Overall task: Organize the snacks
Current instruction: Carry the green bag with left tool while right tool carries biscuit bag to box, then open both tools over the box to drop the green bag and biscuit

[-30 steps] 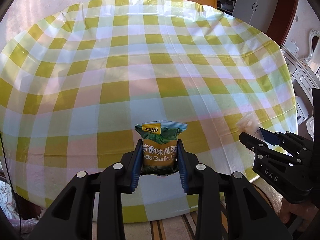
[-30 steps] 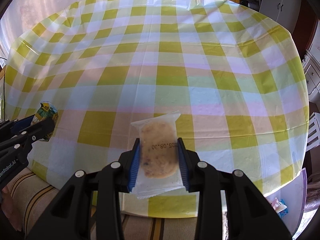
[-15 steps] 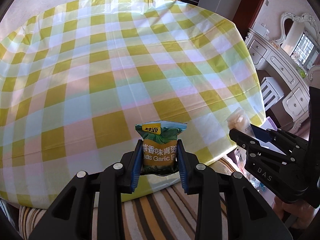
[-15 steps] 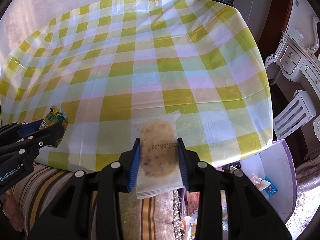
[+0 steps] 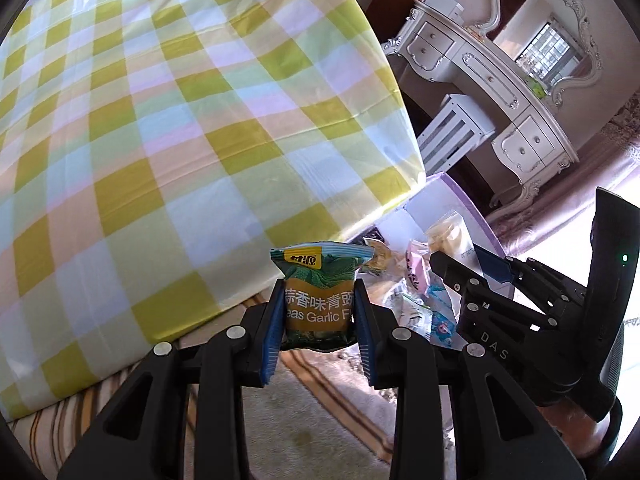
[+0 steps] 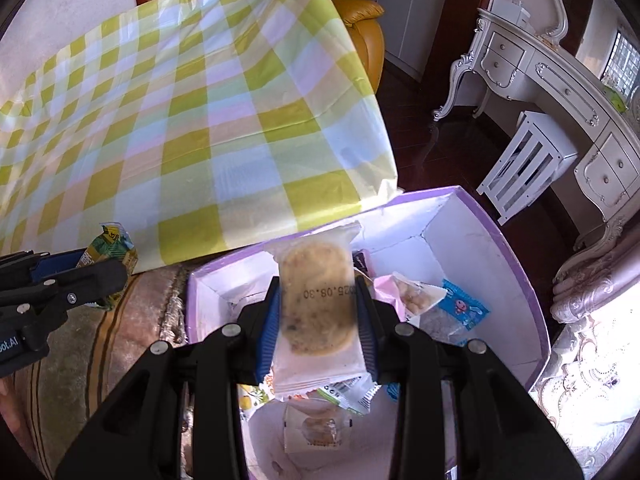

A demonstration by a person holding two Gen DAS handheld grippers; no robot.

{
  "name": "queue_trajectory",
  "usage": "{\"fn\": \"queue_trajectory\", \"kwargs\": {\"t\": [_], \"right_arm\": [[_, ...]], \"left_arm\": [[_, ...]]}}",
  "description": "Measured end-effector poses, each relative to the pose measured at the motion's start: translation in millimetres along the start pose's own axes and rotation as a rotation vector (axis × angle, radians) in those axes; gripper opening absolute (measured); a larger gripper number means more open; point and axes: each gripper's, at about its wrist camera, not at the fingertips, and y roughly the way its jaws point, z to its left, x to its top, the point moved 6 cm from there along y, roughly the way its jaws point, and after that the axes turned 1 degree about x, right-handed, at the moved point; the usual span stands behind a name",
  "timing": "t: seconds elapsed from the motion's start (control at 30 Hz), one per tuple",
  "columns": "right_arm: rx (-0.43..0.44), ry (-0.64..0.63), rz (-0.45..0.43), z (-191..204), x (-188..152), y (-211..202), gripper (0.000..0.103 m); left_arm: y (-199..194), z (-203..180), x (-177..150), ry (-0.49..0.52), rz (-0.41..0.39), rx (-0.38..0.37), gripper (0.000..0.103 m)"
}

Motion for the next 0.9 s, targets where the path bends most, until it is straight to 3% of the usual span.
{"fn": "queue_trajectory", "kwargs": {"t": [0.2, 0.47, 0.5, 0.53, 0.57, 0.63, 0.73, 0.9], "right_arm": [[-0.07, 0.087, 0.013, -47.9, -16.4, -4.4, 0.035], [-0.15, 0.175, 0.023, -88.8, -31.9, -16.1, 0.036], [-0.157, 0.18, 0.022, -91.5, -33.5, -18.3, 0.037], [-0.163, 0.185, 0.018, -93.9, -34.8, -20.8, 0.045], [-0.17, 0.189, 0.012, -95.7, -36.0, -23.4, 0.061], [-0.189, 0.198, -0.004, -99.2, -40.4, -29.6, 0.075], [-0.2, 0.219, 0.018, -100.4, -55.6, -30.9, 0.076], [-0.207, 0.234, 0.057, -94.1, -81.6, -38.2, 0.076]], "left_arm": [[27.3, -42.9, 0.8, 0.05, 0.051, -0.059, 0.031], [38.7, -56.5, -3.4, 0.05, 0.09, -0.102, 0.034], [37.8, -55.1, -3.7, 0.043, 0.089, -0.108, 0.041], [36.1, -53.7, -4.4, 0.033, 0.087, -0.113, 0.051], [34.4, -52.5, -5.5, 0.021, 0.087, -0.12, 0.055], [29.9, -51.5, -11.8, 0.008, 0.091, -0.126, 0.062], [19.4, -52.6, -26.7, 0.005, 0.097, -0.113, 0.071], [-8.1, -52.5, -55.8, 0.036, 0.057, -0.029, 0.084]]}}
